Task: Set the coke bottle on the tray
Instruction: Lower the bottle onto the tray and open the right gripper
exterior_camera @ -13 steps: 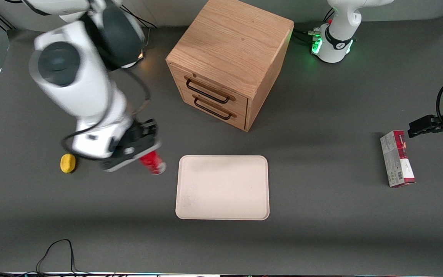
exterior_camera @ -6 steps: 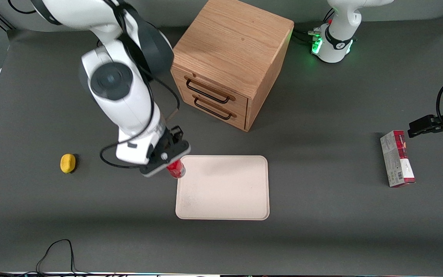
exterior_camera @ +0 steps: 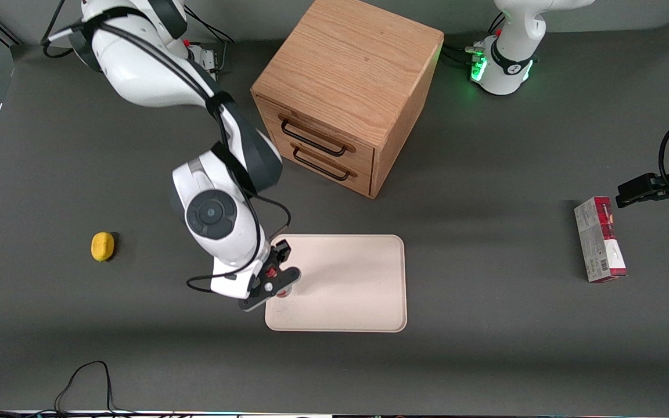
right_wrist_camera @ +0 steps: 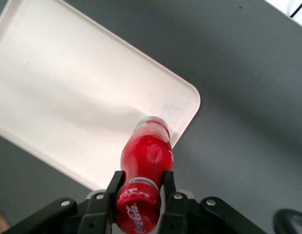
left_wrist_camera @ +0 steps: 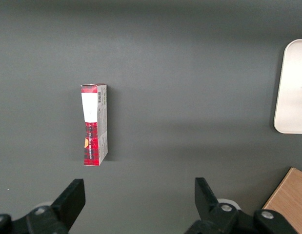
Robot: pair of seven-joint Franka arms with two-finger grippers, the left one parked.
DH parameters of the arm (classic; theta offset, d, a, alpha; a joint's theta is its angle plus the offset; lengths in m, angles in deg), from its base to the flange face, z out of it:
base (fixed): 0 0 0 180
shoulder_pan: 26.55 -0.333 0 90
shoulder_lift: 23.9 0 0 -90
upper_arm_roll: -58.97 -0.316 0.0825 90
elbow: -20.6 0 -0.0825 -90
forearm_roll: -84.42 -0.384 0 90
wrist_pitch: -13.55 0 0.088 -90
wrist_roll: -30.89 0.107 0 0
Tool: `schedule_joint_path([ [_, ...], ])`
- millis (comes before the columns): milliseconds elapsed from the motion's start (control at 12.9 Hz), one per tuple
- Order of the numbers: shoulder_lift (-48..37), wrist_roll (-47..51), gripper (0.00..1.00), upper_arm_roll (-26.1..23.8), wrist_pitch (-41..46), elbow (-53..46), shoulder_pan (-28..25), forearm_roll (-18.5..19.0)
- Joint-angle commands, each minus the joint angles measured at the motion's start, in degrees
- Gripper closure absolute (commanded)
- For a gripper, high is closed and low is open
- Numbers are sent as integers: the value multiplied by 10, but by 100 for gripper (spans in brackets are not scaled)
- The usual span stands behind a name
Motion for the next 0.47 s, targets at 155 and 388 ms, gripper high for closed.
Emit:
schedule_joint_path([
  [155,38,-1,100,-2,-30,-19,-2,11],
  [388,45,1,80,-2,-35,-19,-1,11],
])
